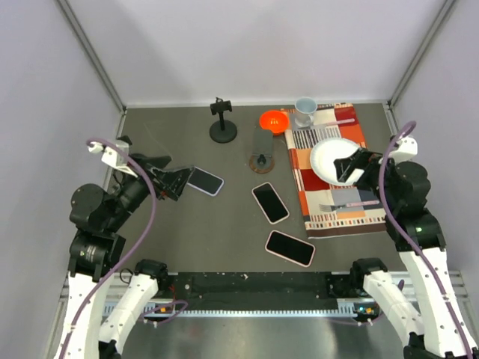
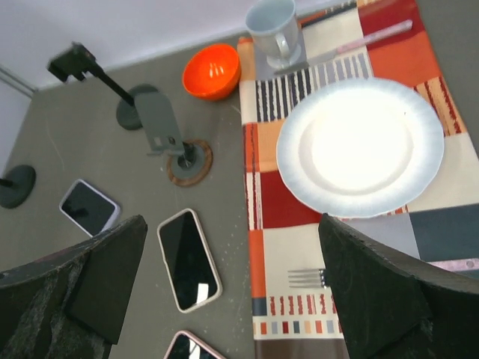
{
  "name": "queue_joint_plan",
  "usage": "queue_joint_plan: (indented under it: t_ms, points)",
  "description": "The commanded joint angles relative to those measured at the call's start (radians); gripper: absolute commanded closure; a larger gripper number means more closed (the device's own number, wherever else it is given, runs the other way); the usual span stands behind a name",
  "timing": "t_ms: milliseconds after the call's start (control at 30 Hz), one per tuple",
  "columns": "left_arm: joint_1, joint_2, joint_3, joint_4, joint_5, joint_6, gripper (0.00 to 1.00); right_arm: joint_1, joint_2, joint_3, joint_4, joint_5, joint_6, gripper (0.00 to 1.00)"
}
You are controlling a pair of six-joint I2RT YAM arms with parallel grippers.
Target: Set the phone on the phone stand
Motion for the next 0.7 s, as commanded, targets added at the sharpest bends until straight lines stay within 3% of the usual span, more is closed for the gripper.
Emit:
queue_joint_plan:
  t_ms: [0,133,300,433,667]
  points:
    - [0.006,0.020,-0.070,0.040,0.065,-0.025,0.01,-0.007,0.028,-0.068,0.077,-0.044,-0.031,0.01]
    - [0.005,0.029,-0.164,0.052,0.127,-0.063,0.01,0.069,0.190,-0.010,0.098,-0.090,-0.011,0.01]
    - [-0.004,0.023,-0.289,0.112,0.160,-0.137,0.02,0.321,0.474,0.078,0.171,0.188,0.015,0.01]
    - [-0.012,0.011,-0.329,0.089,0.164,-0.117,0.02,0.387,0.670,0.154,0.261,0.212,0.095,0.01]
    - [-0.021,-0.018,-0.349,0.032,0.148,-0.093,0.02,0.468,0.964,0.360,0.278,0.435,0.179,0.01]
